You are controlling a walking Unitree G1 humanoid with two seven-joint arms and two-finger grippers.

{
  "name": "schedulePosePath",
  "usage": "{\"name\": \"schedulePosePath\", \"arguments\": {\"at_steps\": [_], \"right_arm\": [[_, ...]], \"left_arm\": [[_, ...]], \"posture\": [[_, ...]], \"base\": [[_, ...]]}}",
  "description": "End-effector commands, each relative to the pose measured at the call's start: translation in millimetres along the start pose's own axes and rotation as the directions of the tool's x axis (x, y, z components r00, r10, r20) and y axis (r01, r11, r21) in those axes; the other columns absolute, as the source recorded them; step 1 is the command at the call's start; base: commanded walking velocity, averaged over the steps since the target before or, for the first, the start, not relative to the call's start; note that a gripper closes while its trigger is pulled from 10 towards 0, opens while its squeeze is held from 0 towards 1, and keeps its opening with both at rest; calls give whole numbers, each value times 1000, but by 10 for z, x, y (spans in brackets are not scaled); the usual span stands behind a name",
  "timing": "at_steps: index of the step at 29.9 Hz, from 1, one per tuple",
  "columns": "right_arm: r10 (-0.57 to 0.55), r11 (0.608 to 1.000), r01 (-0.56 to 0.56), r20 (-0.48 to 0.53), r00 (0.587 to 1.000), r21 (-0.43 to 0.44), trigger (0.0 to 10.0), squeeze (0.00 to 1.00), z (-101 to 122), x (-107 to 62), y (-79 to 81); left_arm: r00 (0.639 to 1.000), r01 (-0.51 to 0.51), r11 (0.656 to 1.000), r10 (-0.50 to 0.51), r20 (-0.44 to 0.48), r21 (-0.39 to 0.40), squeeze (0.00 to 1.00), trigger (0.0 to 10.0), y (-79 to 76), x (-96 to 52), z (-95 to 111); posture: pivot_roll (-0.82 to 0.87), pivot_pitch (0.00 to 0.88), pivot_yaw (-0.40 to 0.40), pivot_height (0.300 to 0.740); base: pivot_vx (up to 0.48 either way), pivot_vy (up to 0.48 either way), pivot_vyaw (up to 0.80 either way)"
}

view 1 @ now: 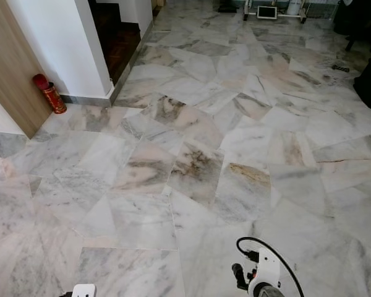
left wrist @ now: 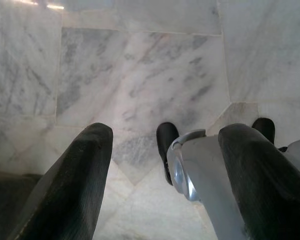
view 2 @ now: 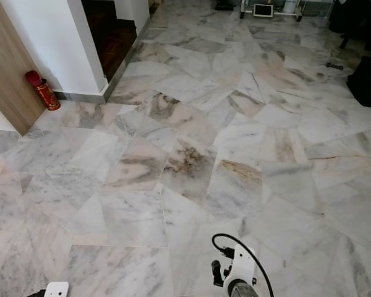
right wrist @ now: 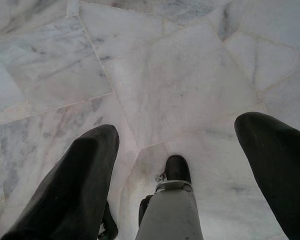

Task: Move the pillow to the sofa from floor

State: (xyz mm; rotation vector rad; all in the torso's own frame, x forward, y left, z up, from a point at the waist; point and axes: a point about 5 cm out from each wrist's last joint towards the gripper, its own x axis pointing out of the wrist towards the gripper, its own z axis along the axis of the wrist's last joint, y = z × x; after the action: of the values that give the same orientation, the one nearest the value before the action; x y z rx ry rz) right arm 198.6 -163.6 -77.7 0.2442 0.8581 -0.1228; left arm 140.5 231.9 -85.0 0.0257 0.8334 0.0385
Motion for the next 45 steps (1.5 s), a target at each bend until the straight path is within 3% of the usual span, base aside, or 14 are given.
{"name": "schedulePosePath", "arguments": {"at_steps": [1,13,31,33,34,35,36,41,45], "right_arm": [[7,1000,-7,-7,1000,-2,10000,0,-20,-2,16],[21,1000,-21,-3,1000,4,10000,0,-14,1,46],[39,999,-40,17,999,7,10000,0,16,7,83],[40,999,-40,20,999,10,10000,0,20,7,84],[40,999,-40,23,999,14,10000,0,26,8,84],[40,999,-40,23,999,14,10000,0,26,8,84],[40,999,-40,23,999,14,10000,0,28,8,84],[40,999,-40,24,999,16,10000,0,28,8,84],[42,999,-42,22,999,16,10000,0,25,9,91]], "left_arm": [[1000,-7,1000,7,-15,9,0,10000,32,-30,-56],[997,33,997,-38,73,73,0,10000,12,-27,47],[956,2,997,20,292,-74,0,10000,45,-92,185],[889,22,1000,-16,458,-7,0,10000,-265,282,1417],[808,36,999,-46,587,28,0,10000,-526,274,2334],[808,36,999,-46,587,28,0,10000,-526,274,2334],[773,54,998,-60,632,28,0,10000,-576,231,2521],[711,85,996,-84,698,34,0,10000,-623,157,2720],[721,88,994,-103,685,57,0,10000,-662,162,2758]], "posture": [[-15,88,1,740],[-13,89,6,740],[-4,96,8,740],[-4,96,8,740],[-5,97,8,740],[-5,97,8,740],[-6,98,8,740],[-5,100,8,740],[-2,101,8,740]], "base": [[0,0,0],[0,0,0],[0,0,0],[0,0,0],[0,0,0],[0,0,0],[0,0,0],[0,0,0],[0,0,0]]}}
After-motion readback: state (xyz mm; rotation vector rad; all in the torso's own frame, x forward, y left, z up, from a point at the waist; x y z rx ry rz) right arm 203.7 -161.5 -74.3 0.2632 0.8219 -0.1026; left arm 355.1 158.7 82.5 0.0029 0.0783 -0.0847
